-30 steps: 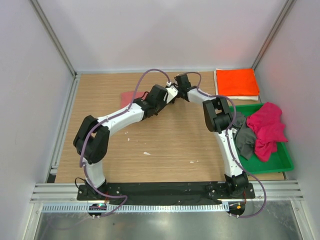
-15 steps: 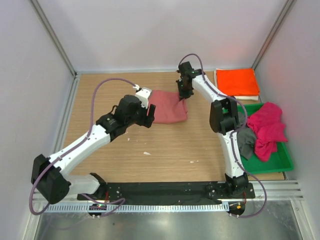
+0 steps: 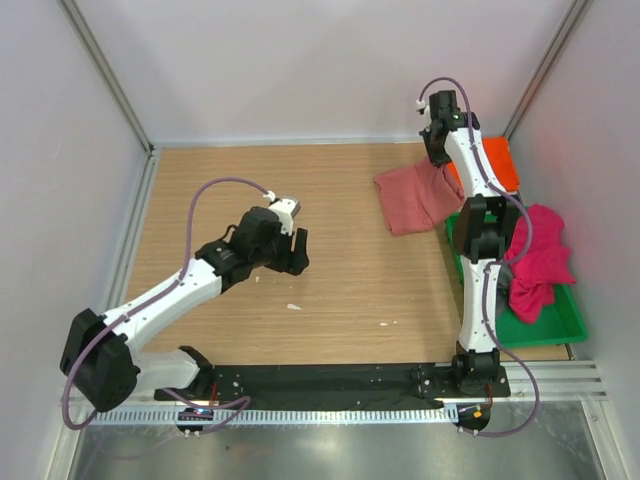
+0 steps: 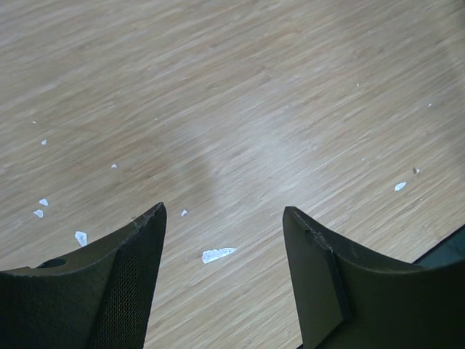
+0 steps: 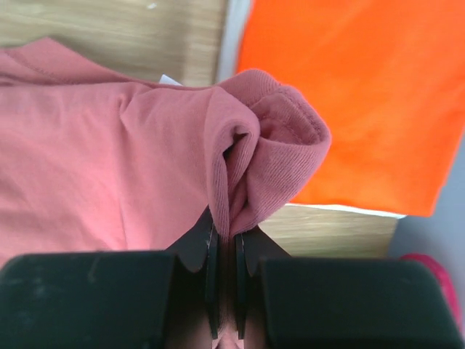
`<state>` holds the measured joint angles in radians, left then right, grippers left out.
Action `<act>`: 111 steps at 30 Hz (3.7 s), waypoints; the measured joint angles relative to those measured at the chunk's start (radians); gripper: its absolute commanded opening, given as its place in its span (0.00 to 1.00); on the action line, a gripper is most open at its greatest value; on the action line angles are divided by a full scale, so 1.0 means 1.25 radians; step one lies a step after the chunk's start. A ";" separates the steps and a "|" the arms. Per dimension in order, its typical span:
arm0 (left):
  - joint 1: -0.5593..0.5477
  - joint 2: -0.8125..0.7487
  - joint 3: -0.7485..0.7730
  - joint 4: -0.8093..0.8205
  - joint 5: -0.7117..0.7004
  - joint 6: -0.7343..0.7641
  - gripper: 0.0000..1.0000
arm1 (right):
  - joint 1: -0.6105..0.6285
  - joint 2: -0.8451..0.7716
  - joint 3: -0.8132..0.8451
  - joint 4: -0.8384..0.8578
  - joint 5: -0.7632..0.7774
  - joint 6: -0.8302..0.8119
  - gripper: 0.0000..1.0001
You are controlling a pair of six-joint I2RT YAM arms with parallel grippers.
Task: Fold and stack the t-shirts
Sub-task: Neatly place the folded tshirt to the corner
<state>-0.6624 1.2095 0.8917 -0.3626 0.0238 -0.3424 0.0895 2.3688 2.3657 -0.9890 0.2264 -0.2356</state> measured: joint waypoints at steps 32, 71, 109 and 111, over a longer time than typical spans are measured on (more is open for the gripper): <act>0.014 0.196 0.103 -0.027 0.087 0.005 0.65 | -0.021 -0.090 0.134 0.094 -0.023 -0.154 0.01; 0.045 0.211 0.103 -0.027 0.132 0.005 0.65 | -0.042 -0.167 0.087 0.073 -0.150 -0.061 0.01; 0.050 0.376 0.218 -0.097 0.149 -0.015 0.63 | -0.280 0.099 0.090 0.316 -0.224 -0.076 0.01; 0.050 0.381 0.221 -0.101 0.149 -0.021 0.63 | -0.288 0.105 0.090 0.330 -0.224 -0.072 0.01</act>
<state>-0.5999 1.6852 1.1679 -0.4892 0.2104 -0.3691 -0.2703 2.5000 2.4779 -0.5770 -0.0536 -0.3260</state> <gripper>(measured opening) 0.634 0.121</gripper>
